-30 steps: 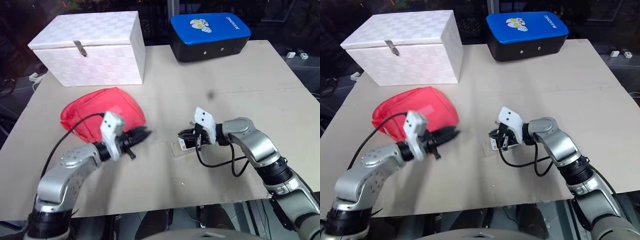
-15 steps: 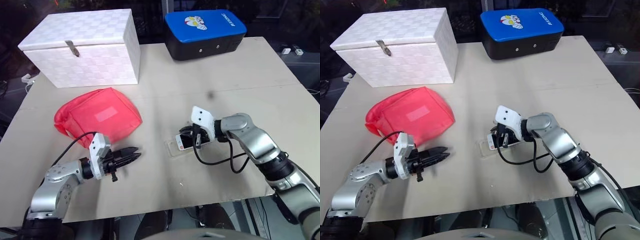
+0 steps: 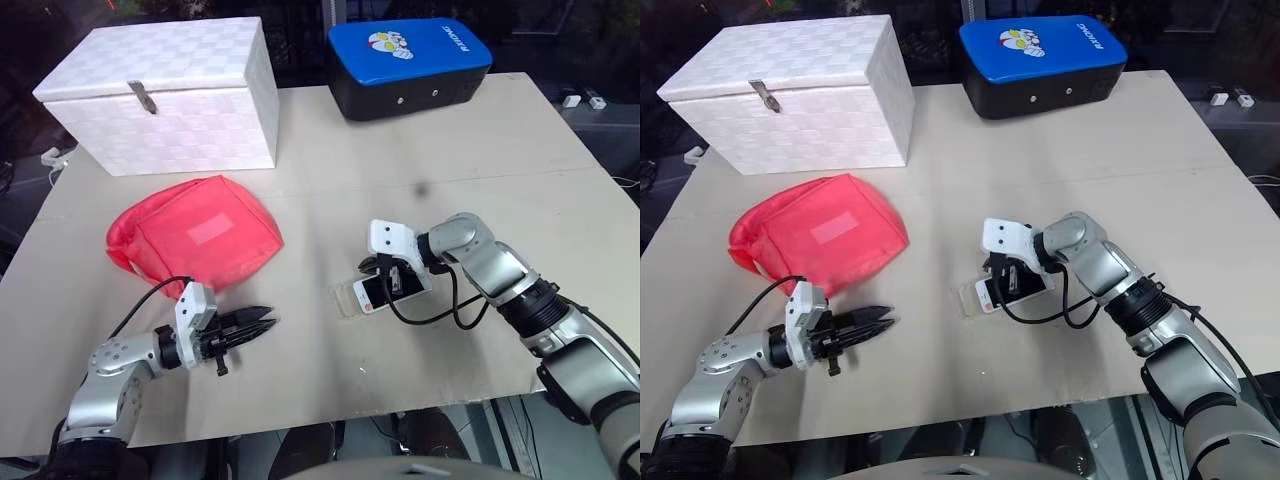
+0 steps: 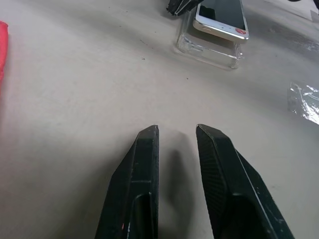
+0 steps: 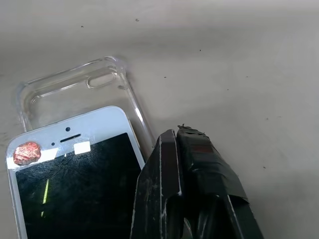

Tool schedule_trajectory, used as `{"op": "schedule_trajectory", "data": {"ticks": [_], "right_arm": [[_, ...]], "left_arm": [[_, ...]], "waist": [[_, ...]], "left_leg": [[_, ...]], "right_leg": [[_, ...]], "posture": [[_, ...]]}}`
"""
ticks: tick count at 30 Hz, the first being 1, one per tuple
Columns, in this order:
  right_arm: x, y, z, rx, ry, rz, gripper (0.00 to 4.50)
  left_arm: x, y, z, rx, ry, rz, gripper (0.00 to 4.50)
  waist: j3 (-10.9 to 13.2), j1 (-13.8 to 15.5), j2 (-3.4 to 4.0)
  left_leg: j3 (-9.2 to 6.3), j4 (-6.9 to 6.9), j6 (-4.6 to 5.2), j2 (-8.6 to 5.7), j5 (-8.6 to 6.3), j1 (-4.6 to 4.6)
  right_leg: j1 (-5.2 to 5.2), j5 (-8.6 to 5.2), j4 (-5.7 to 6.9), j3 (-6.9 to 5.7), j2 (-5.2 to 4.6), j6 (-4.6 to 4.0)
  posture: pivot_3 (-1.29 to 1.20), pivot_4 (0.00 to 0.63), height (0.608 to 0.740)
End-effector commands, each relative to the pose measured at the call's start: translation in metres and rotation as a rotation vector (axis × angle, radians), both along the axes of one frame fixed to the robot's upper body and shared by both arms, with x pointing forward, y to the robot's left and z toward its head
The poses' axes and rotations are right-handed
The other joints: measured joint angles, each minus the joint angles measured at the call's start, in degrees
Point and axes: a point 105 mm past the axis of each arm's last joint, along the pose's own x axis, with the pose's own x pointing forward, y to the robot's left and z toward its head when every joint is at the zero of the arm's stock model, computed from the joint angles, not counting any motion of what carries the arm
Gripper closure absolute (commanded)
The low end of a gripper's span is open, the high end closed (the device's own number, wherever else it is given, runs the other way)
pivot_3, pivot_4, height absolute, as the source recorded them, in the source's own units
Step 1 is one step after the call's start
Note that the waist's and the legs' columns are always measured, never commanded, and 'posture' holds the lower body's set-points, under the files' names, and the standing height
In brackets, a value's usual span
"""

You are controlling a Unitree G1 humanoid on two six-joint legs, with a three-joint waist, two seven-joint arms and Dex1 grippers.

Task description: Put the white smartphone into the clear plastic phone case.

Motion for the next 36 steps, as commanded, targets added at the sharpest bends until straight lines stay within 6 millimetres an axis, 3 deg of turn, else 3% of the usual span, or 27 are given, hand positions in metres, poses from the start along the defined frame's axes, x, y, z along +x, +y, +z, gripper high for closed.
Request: {"op": "schedule_trajectory", "data": {"ticks": [1, 3, 6, 10, 13, 21, 29, 36], "right_arm": [[-0.005, 0.011, 0.050, 0.185, -0.084, 0.044, 4.50], [-0.021, 0.008, 0.065, 0.249, -0.038, 0.098, 4.50], [-0.049, -0.008, 0.069, 0.240, 0.055, 0.151, 4.50], [-0.077, -0.042, 0.048, 0.119, 0.161, 0.139, 4.50], [-0.090, -0.054, 0.029, 0.066, 0.191, 0.099, 4.50], [-0.092, -0.050, -0.002, 0.039, 0.154, -0.025, 4.50], [-0.093, -0.043, -0.013, 0.053, 0.154, -0.071, 4.50], [-0.092, -0.042, -0.015, 0.069, 0.154, -0.109, 4.50]], "left_arm": [[-0.003, -0.004, 0.006, -0.001, -0.040, -0.031, 3.33], [-0.006, -0.009, 0.009, 0.000, -0.051, -0.059, 3.33], [-0.006, -0.018, 0.014, 0.000, -0.059, -0.088, 3.33], [-0.008, -0.037, 0.020, 0.025, -0.052, -0.150, 3.33], [-0.002, -0.056, 0.025, 0.029, -0.050, -0.158, 3.33], [0.017, -0.079, 0.017, 0.172, -0.008, -0.127, 3.33], [0.039, -0.080, 0.004, 0.249, -0.001, -0.091, 3.33], [0.058, -0.099, -0.010, 0.257, -0.014, -0.068, 3.33]], "waist": [[0.01, -0.04, 0.01], [0.01, 0.01, 0.01], [-0.01, 0.63, -0.02], [0.00, 1.56, -0.01], [0.01, 1.60, -0.02], [0.03, 1.56, -0.05], [0.02, 1.75, -0.06], [0.02, 2.85, -0.05]], "left_leg": [[0.00, 0.00, 0.00, 0.00, 0.00, 0.00], [-0.01, 0.01, 0.00, 0.00, 0.00, -0.03], [-0.11, 0.01, 0.01, 0.00, -0.01, -0.08], [-0.15, 0.02, 0.03, 0.00, -0.02, -0.10], [-0.14, 0.02, 0.02, 0.00, -0.01, -0.10], [0.03, 0.09, 0.01, 0.02, 0.00, 0.05], [0.02, 0.25, 0.00, 0.01, 0.00, 0.02], [-0.13, 0.86, 0.02, -0.02, -0.01, 0.11]], "right_leg": [[0.00, 0.00, 0.01, 0.00, 0.00, 0.00], [-0.01, 0.00, 0.01, -0.01, 0.00, 0.00], [0.02, 0.00, -0.10, -0.12, -0.03, 0.00], [0.08, 0.00, -0.20, -0.18, -0.05, 0.00], [0.09, 0.00, -0.17, -0.19, -0.04, 0.00], [0.07, 0.00, 0.16, 0.00, -0.01, 0.01], [0.08, 0.00, 0.20, -0.02, -0.01, 0.01], [0.39, 0.03, 0.46, -0.25, -0.02, 0.06]], "posture": [[0.00, 0.150, 0.740], [0.00, 0.150, 0.740], [0.00, 0.150, 0.740], [0.00, 0.150, 0.740], [0.00, 0.150, 0.740], [0.00, 0.150, 0.740], [0.00, 0.150, 0.740], [0.00, 0.150, 0.740]]}}
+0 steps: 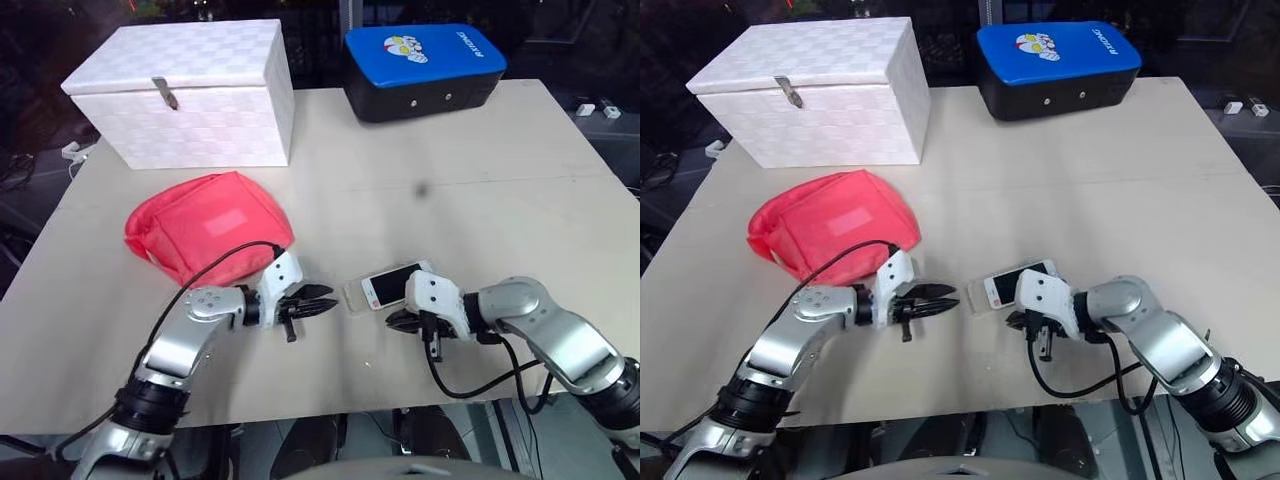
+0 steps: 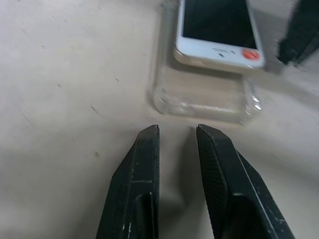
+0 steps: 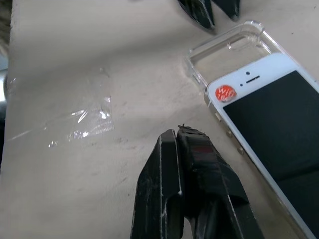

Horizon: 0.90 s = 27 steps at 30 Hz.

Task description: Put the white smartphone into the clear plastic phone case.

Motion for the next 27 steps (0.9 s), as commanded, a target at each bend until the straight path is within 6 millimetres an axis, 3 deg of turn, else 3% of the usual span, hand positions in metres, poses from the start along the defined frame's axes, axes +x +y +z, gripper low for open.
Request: {"op": "schedule_trajectory", "data": {"ticks": [1, 5, 9, 13, 16, 21, 27], "right_arm": [[-0.002, 0.004, 0.010, 0.022, -0.042, 0.002, 4.50], [0.000, 0.004, 0.012, 0.033, -0.054, -0.017, 4.50], [0.010, 0.003, 0.018, 0.042, -0.101, -0.058, 4.50], [0.019, 0.004, 0.033, 0.091, -0.133, -0.083, 4.50], [0.027, 0.000, 0.046, 0.095, -0.179, -0.101, 4.50], [0.032, -0.013, 0.034, 0.016, -0.162, -0.097, 4.50], [0.018, -0.009, 0.043, 0.091, -0.048, 0.025, 4.50]], "left_arm": [[0.009, 0.000, -0.017, 0.052, 0.007, 0.065, 3.33], [0.017, -0.003, -0.018, 0.053, -0.008, 0.086, 3.33], [0.038, -0.017, -0.004, 0.031, -0.054, 0.096, 3.33], [0.047, -0.014, 0.005, 0.039, -0.080, 0.099, 3.33], [0.046, -0.006, 0.024, 0.015, -0.099, 0.085, 3.33], [0.042, 0.002, 0.035, 0.010, -0.112, 0.090, 3.33], [0.037, 0.006, 0.043, -0.005, -0.125, 0.122, 3.33]], "waist": [[-0.01, 0.46, 0.01], [-0.03, 0.91, 0.01], [-0.05, 1.10, 0.03], [-0.04, 0.45, 0.03], [-0.02, 0.11, 0.01], [0.01, -0.03, -0.03], [0.03, -0.20, -0.06]], "left_leg": [[-0.01, 0.02, 0.00, 0.00, 0.00, 0.03], [-0.21, 0.08, -0.01, -0.06, 0.01, 0.09], [-0.33, 0.10, -0.02, -0.09, 0.02, 0.09], [-0.35, 0.13, -0.03, -0.11, 0.02, 0.07], [-0.35, 0.12, -0.04, -0.11, 0.03, 0.01], [-0.34, 0.08, -0.04, -0.10, 0.03, -0.10], [-0.32, 0.07, -0.04, -0.11, 0.03, -0.39]], "right_leg": [[0.04, 0.01, 0.00, -0.01, 0.00, 0.02], [0.22, 0.02, -0.01, -0.23, -0.04, 0.03], [0.26, 0.02, -0.01, -0.36, -0.06, 0.02], [0.32, 0.02, -0.01, -0.37, -0.06, 0.03], [0.21, 0.02, -0.01, -0.33, -0.04, 0.02], [0.10, 0.01, -0.06, -0.31, -0.03, 0.02], [-0.19, 0.01, -0.06, -0.28, -0.05, 0.02]], "posture": [[0.00, 0.150, 0.740], [0.00, 0.150, 0.740], [0.00, 0.150, 0.740], [0.00, 0.150, 0.740], [0.00, 0.150, 0.740], [0.00, 0.150, 0.740], [0.00, 0.150, 0.740]]}}
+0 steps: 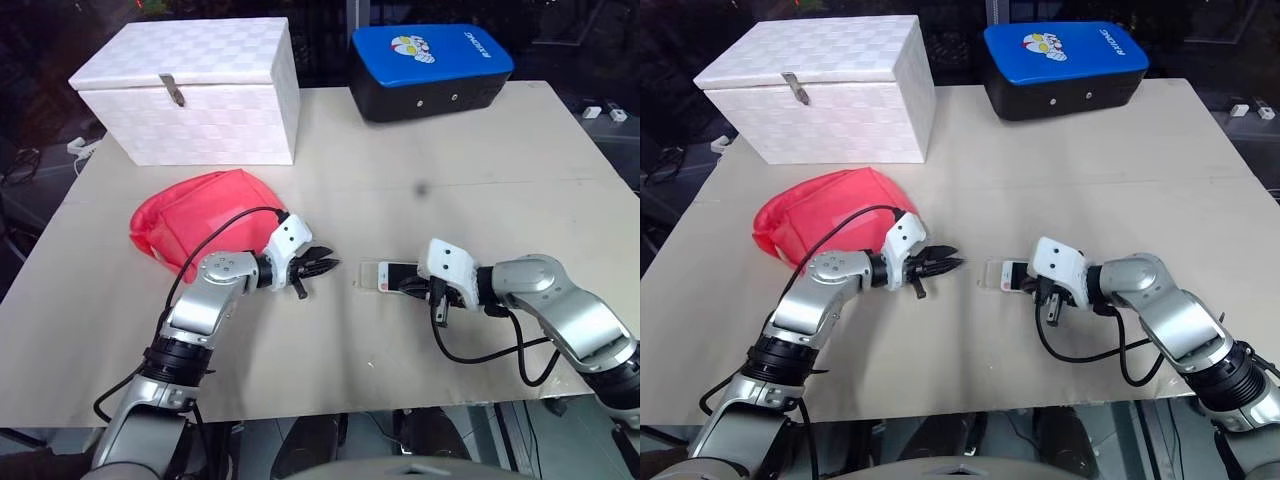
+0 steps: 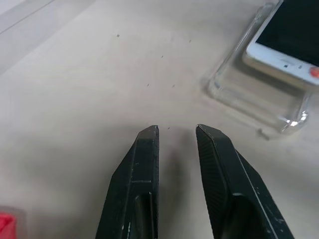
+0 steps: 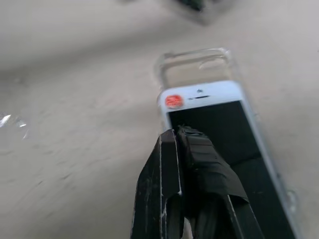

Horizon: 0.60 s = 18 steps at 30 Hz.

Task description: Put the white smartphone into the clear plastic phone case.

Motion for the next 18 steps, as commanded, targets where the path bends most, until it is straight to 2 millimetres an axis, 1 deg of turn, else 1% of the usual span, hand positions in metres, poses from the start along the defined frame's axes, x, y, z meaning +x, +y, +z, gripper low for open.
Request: {"op": "schedule_trajectory", "data": {"ticks": [1, 4, 6, 8, 11, 13, 16, 18], "right_arm": [[-0.009, 0.001, 0.015, 0.044, 0.034, 0.094, 4.50], [-0.006, -0.009, 0.007, -0.029, 0.028, 0.112, 4.50], [-0.001, -0.013, 0.003, -0.053, 0.031, 0.114, 4.50], [0.003, -0.017, -0.001, -0.071, 0.035, 0.118, 4.50], [0.010, -0.022, -0.007, -0.098, 0.037, 0.119, 4.50], [0.013, -0.024, -0.010, -0.105, 0.040, 0.123, 4.50], [0.017, -0.023, -0.011, -0.103, 0.031, 0.127, 4.50], [0.018, -0.022, -0.010, -0.099, 0.029, 0.132, 4.50]], "left_arm": [[-0.005, 0.001, 0.015, -0.027, -0.043, 0.003, 3.33], [-0.012, -0.001, 0.019, -0.054, -0.043, -0.017, 3.33], [-0.027, -0.003, 0.024, -0.082, -0.043, -0.089, 3.33], [-0.038, 0.000, 0.030, -0.125, -0.028, -0.123, 3.33], [-0.055, 0.008, 0.030, -0.140, 0.007, -0.178, 3.33], [-0.061, 0.016, 0.028, -0.140, 0.035, -0.188, 3.33], [-0.066, 0.033, 0.027, -0.126, 0.050, -0.190, 3.33], [-0.066, 0.039, 0.028, -0.124, 0.048, -0.189, 3.33]], "waist": [[0.01, -0.23, 0.00], [0.01, -0.36, 0.00], [0.02, -0.64, -0.01], [0.03, -1.01, 0.00], [0.07, -1.10, 0.01], [0.07, -1.03, 0.01], [0.09, -1.02, 0.01], [0.10, -0.97, 0.03]], "left_leg": [[0.00, 0.00, 0.00, 0.00, 0.00, 0.00], [0.01, 0.01, 0.00, 0.00, 0.00, 0.00], [0.02, 0.01, 0.00, 0.00, 0.00, 0.02], [0.03, -0.04, 0.00, 0.02, 0.00, 0.02], [0.05, -0.04, 0.00, 0.03, 0.00, 0.02], [0.05, -0.04, 0.00, 0.03, 0.00, 0.02], [0.06, -0.04, 0.00, 0.02, 0.00, 0.02], [0.06, -0.04, 0.00, 0.02, 0.00, 0.02]], "right_leg": [[0.00, 0.00, 0.00, 0.01, 0.00, 0.00], [0.01, 0.00, 0.00, 0.02, 0.00, 0.00], [0.01, 0.00, 0.01, 0.02, 0.00, 0.00], [0.00, 0.00, 0.01, 0.04, 0.00, -0.01], [-0.04, 0.00, 0.01, 0.06, 0.01, -0.01], [-0.04, -0.01, 0.01, 0.07, 0.01, -0.01], [-0.04, -0.01, 0.01, 0.08, 0.00, -0.01], [-0.04, 0.00, 0.01, 0.08, 0.00, -0.01]], "posture": [[0.00, 0.150, 0.740], [0.00, 0.150, 0.740], [0.00, 0.150, 0.740], [0.00, 0.150, 0.740], [0.00, 0.150, 0.740], [0.00, 0.150, 0.740], [0.00, 0.150, 0.740], [0.00, 0.150, 0.740]]}}
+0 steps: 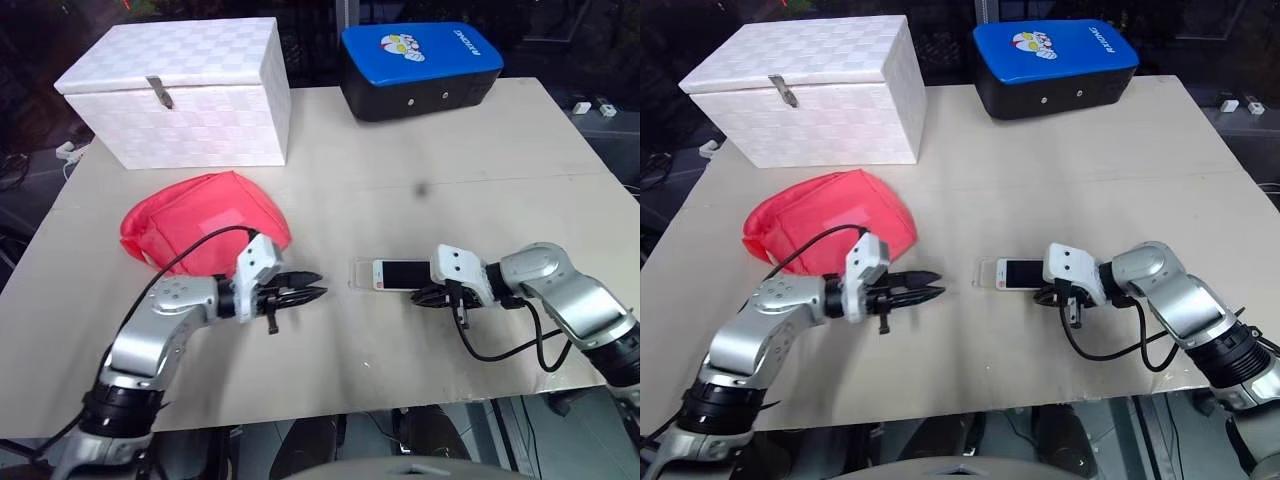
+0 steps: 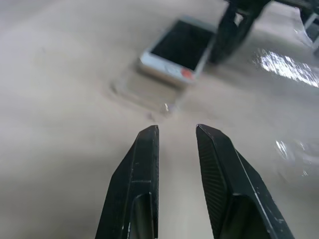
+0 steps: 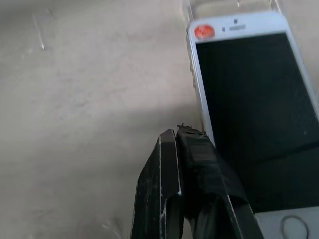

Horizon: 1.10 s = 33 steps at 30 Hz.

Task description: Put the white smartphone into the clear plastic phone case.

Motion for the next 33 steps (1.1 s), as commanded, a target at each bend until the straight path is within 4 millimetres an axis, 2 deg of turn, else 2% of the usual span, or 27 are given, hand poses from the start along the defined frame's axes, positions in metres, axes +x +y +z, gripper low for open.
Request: {"op": "schedule_trajectory", "data": {"ticks": [1, 5, 10, 24, 30, 33], "right_arm": [[0.002, 0.006, 0.010, 0.016, -0.044, 0.044, 4.50], [0.001, 0.010, 0.014, 0.041, -0.042, 0.051, 4.50], [0.002, 0.014, 0.021, 0.070, -0.045, 0.037, 4.50], [0.006, 0.029, 0.019, 0.103, -0.050, 0.015, 4.50], [0.001, 0.032, 0.027, 0.125, -0.047, 0.040, 4.50], [-0.003, 0.039, 0.046, 0.215, -0.036, 0.059, 4.50]], "left_arm": [[-0.001, 0.010, 0.016, -0.018, -0.058, -0.017, 3.33], [0.002, 0.012, 0.018, -0.013, -0.072, -0.007, 3.33], [0.004, 0.005, 0.021, -0.022, -0.084, -0.011, 3.33], [0.003, 0.003, 0.019, -0.031, -0.083, -0.009, 3.33], [0.001, 0.002, 0.016, -0.035, -0.079, -0.009, 3.33], [0.000, 0.002, 0.015, -0.039, -0.078, -0.007, 3.33]], "waist": [[0.01, 0.08, 0.01], [0.02, 0.10, 0.01], [0.02, 0.07, 0.01], [0.03, -0.01, 0.02], [0.03, -0.01, 0.01], [0.03, -0.03, 0.02]], "left_leg": [[0.00, 0.00, 0.00, 0.00, 0.00, 0.00], [0.00, 0.00, 0.00, 0.00, 0.00, -0.01], [0.00, 0.00, 0.00, 0.00, 0.00, -0.01], [0.01, -0.01, 0.00, 0.00, 0.00, 0.00], [0.01, -0.01, 0.00, 0.00, 0.00, -0.01], [0.01, -0.01, 0.00, 0.00, 0.00, -0.01]], "right_leg": [[0.00, 0.00, 0.00, 0.00, 0.00, 0.00], [0.00, 0.00, -0.02, 0.00, -0.01, 0.00], [-0.01, 0.00, 0.00, 0.00, 0.00, 0.00], [-0.03, 0.00, 0.01, 0.02, 0.00, 0.00], [-0.04, 0.00, 0.01, 0.02, 0.00, 0.00], [-0.04, 0.00, 0.01, 0.02, 0.00, 0.00]], "posture": [[0.00, 0.150, 0.740], [0.00, 0.150, 0.740], [0.00, 0.150, 0.740], [0.00, 0.150, 0.740], [0.00, 0.150, 0.740], [0.00, 0.150, 0.740]]}}
